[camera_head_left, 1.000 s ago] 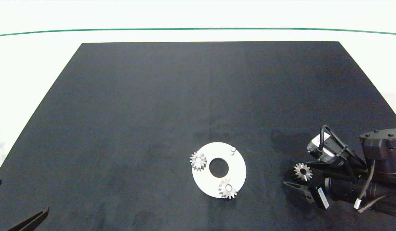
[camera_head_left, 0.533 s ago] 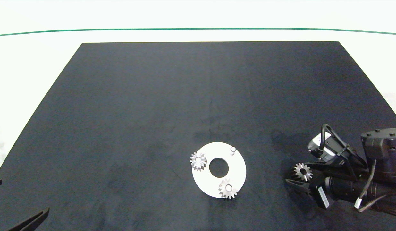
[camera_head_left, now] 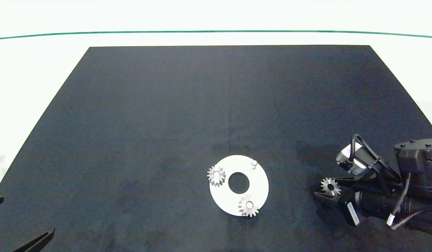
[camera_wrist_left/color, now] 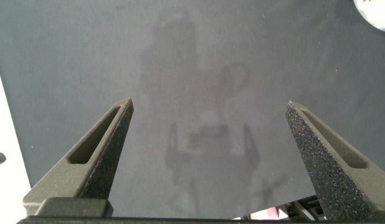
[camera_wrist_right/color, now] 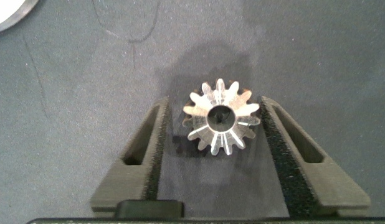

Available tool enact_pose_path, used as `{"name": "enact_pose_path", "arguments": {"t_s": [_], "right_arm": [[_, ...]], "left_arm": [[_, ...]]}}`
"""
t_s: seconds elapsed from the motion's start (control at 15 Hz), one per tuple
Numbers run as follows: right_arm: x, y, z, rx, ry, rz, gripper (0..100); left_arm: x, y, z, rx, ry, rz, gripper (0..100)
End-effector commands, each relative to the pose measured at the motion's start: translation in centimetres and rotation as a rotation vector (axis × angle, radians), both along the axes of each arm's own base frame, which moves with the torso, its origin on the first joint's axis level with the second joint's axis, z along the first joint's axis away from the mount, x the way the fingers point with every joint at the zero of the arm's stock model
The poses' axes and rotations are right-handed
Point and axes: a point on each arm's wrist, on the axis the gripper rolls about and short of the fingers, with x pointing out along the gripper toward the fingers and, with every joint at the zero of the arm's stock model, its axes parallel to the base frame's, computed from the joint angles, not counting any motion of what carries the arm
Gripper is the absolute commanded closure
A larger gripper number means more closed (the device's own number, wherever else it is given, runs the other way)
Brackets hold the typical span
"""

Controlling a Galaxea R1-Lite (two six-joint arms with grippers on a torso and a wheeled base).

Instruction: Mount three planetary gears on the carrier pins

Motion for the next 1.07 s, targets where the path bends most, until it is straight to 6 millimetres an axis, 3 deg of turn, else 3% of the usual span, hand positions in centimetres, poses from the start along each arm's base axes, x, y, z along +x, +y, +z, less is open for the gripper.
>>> {"name": "enact_pose_path", "arguments": {"t_s": [0.07,1.07], "right_arm": [[0.01,0.01,0.09,0.001,-0.005,0.001,49],[0.02,-0.27,-0.11,-0.009,0.001,-0.008,79]], "left_arm": [[0.02,0.00,-0.02,0.003,0.002,0.002,0],[-0.25,0.10,-0.01,-0.003,-0.009,0.001,0]]}}
